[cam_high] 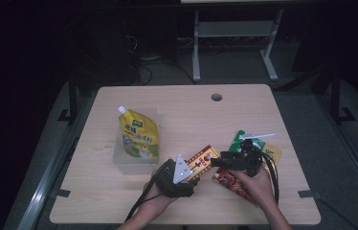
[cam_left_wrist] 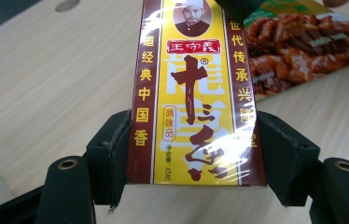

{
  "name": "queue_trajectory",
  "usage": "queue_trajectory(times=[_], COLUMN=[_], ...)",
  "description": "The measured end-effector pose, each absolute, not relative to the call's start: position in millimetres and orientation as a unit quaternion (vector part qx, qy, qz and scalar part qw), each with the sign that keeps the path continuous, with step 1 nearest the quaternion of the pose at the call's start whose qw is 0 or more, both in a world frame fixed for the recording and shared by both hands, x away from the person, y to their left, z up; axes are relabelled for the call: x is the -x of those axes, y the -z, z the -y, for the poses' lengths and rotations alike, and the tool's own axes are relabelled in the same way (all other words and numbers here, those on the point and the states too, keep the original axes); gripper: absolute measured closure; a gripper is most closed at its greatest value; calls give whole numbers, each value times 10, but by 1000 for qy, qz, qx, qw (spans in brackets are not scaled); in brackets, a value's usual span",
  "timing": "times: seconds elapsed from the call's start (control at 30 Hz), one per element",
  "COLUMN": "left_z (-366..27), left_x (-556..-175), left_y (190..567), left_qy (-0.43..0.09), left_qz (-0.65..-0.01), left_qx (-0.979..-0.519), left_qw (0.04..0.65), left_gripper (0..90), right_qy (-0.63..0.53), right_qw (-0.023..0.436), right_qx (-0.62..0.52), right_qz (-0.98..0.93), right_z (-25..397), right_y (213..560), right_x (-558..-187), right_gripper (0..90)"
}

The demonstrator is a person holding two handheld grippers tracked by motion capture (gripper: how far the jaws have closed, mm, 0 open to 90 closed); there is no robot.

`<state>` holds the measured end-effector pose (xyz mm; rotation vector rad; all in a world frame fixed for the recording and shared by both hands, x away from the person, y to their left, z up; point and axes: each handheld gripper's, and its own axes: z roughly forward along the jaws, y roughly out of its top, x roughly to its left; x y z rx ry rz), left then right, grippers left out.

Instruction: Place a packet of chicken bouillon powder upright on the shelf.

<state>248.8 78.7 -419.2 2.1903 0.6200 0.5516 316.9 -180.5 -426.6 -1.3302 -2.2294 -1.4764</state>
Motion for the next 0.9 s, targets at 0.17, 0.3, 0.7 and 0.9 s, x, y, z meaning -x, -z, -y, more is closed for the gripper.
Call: queue_trajectory(times=[0.17,0.3,0.7,0.9], left_z=[-756,-736,-743,-752], left_x=[-2503,-2518,-2576,-2573], left_y=[4173,4168,4287,4334], left_qy=[-226,-227,-198,-187], left_qz=[-253,-260,-295,-293], left_qx=[-853,-848,-845,-848], left_qw=[397,402,399,400], left_gripper=[325,324,318,310], right_qy=[494,499,512,512], right_qw=[95,106,97,90], right_qx=[448,448,454,426], right_qz=[739,734,723,741], right_z=[1738,1681,1623,1559], right_y=[4260,4245,4126,4009], right_x=[-3215,-3241,-3243,-3204], right_gripper=[260,302,566,652])
